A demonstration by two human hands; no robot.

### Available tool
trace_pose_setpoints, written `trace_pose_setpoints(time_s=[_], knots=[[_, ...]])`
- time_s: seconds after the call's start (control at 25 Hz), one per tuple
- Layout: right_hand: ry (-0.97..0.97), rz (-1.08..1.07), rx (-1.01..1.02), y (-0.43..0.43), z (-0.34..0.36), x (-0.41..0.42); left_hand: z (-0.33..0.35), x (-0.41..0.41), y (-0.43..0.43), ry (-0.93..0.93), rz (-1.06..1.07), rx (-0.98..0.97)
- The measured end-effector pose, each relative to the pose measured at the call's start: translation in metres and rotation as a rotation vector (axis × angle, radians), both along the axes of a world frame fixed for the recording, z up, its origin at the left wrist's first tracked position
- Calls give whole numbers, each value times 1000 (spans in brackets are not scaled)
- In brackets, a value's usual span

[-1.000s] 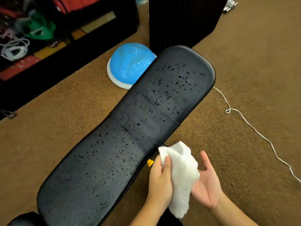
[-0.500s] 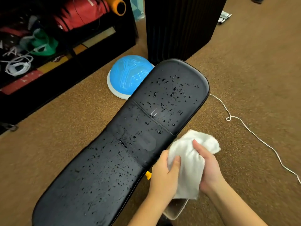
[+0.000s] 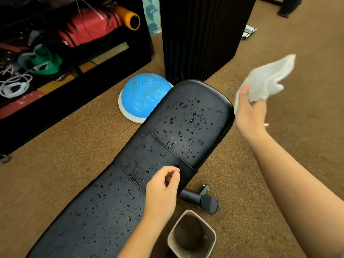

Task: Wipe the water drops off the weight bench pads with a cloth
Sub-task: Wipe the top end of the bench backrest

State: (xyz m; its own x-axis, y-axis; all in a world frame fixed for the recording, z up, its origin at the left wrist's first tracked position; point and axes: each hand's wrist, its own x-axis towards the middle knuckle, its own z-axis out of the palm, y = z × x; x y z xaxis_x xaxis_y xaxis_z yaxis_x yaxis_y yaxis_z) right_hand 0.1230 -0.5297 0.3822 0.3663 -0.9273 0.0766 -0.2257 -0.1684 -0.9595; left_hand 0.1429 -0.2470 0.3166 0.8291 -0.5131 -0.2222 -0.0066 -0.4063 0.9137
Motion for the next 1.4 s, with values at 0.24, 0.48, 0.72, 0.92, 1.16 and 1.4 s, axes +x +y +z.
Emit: trace_pose_setpoints(time_s=[0.24,0.48,0.72,0.92,1.16,1.4], knots=[[485,155,-207,-1,-33,30,-3,33,-5,-42,20,2],[758,381,-502,15,-46,2,4,78,-12,-64,29,66],[932,448,-188,-34,7,77,-2,157,-39,-315,99,209],[891,583,-189,-32,16,125,-2,233,-102,398,-69,289],[811,576,-169,-46,-4,80,-8,237,-127,504,-178,309],[866,535,-368,-40,-8,92,-24,228,-128,347,-58,229]])
